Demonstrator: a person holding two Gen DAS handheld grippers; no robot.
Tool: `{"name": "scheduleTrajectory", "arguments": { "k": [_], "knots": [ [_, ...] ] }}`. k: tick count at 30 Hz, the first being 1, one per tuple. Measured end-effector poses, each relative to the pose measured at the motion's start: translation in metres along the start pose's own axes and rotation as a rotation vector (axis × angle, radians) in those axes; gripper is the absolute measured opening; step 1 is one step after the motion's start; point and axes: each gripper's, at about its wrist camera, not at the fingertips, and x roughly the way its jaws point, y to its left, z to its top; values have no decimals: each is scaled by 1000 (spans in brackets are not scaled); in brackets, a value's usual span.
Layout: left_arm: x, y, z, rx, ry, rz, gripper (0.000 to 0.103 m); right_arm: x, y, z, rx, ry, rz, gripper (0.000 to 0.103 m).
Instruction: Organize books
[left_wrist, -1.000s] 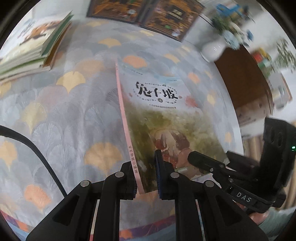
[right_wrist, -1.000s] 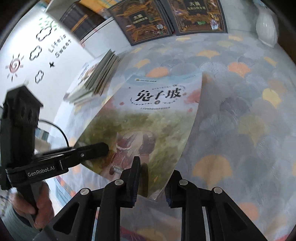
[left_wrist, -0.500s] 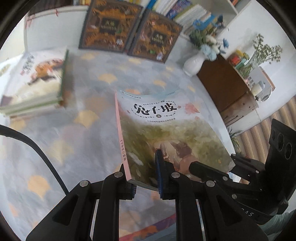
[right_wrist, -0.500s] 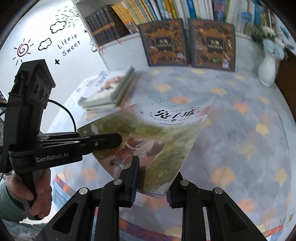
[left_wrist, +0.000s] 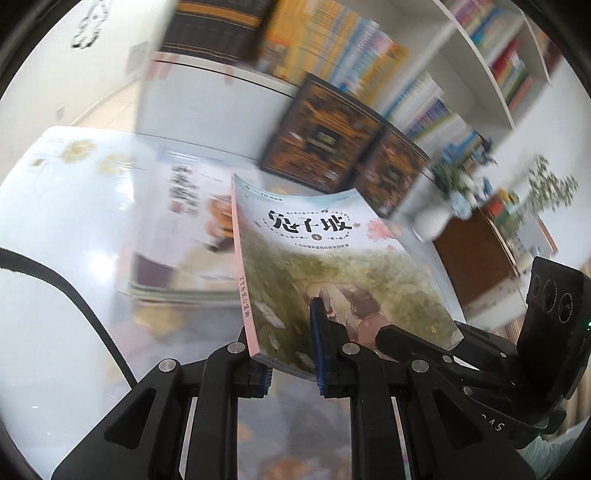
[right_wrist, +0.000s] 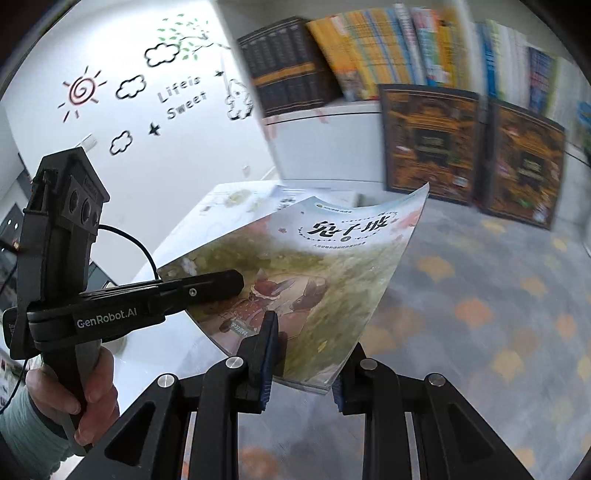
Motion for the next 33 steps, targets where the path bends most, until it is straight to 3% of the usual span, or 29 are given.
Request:
{"name": "scheduleTrajectory", "arguments": {
  "k": [6,10,20,33],
  "knots": [
    [6,51,10,-82,-9,20,14,53,12,25,-9,62,46,24],
    [19,71,17,-128,-7,-9,14,75,8,35,-14,85,40,24],
    [49,86,36,-146,-1,-28,14,114,-16,59,3,136,31,26],
    [60,107,41,-183,19,11,16,142,-32,66,105,180,74,26]
  ]
}}
